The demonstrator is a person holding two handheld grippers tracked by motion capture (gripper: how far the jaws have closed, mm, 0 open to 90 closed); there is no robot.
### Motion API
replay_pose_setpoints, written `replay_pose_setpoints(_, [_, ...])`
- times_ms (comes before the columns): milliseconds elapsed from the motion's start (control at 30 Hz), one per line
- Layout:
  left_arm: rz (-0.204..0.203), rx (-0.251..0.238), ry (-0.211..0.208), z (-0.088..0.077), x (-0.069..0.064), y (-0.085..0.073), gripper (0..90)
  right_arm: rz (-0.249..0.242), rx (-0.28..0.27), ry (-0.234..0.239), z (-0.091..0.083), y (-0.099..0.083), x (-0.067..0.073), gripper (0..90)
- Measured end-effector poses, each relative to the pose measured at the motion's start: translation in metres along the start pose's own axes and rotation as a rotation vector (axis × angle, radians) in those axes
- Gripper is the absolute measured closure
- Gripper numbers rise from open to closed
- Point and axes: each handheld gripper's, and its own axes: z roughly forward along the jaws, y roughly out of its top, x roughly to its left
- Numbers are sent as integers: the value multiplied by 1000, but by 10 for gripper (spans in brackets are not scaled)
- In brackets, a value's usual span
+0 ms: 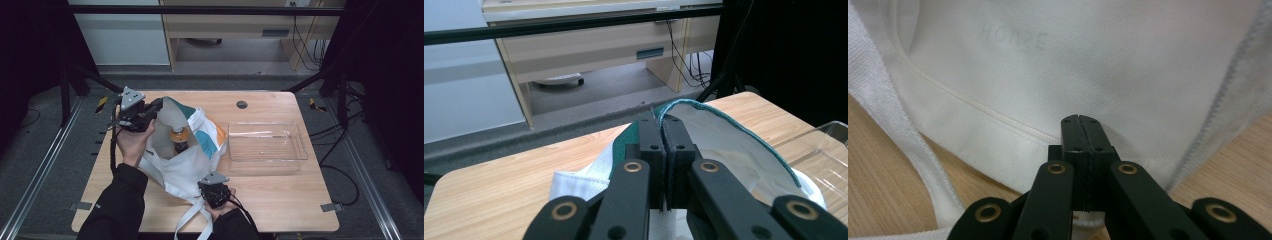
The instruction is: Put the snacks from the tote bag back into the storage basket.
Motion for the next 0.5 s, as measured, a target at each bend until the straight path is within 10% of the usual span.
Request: replay_pose_setpoints(500, [10, 29, 28, 27, 1, 0, 884, 1, -1, 0, 0, 0, 0, 900])
